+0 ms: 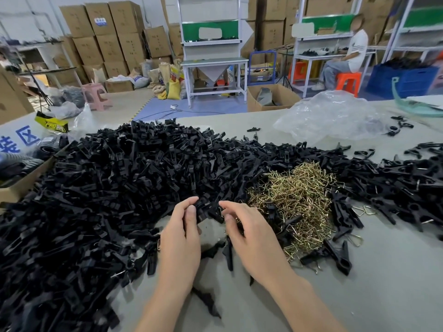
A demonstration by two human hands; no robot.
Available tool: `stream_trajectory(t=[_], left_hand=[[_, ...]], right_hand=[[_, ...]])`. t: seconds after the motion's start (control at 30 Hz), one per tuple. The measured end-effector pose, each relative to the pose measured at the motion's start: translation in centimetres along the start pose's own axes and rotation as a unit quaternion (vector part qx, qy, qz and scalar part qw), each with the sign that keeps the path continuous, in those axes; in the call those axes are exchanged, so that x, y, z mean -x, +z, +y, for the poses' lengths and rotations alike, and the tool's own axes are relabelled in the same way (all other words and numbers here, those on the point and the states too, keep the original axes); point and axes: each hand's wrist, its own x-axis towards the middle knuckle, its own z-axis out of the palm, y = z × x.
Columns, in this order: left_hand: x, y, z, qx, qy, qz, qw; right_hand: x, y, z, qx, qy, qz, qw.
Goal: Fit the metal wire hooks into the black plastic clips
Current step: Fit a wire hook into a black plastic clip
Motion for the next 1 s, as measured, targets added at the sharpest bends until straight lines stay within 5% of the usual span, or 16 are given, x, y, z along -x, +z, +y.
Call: stream_trajectory(t=[0.47, 0.8, 1.0], left_hand=[[-0.1, 1.1, 0.4, 0.101, -0.029, -0.055, 0.993], [-1.0, 1.1, -0.5, 0.074, -0.085, 0.115, 0.987], [-0.2, 0.8, 0.8, 0.055, -0.046, 0.107, 0.992]], right_hand=[[-0.9, -0.9, 0.0, -0.206, 0.11, -0.003, 0.972], [-1.5, -1.7, 0.0, -0.324, 0.152, 0.053, 0.932], [-1.6, -1.8, -0.3, -0.339, 0.17, 0.055, 0.924]])
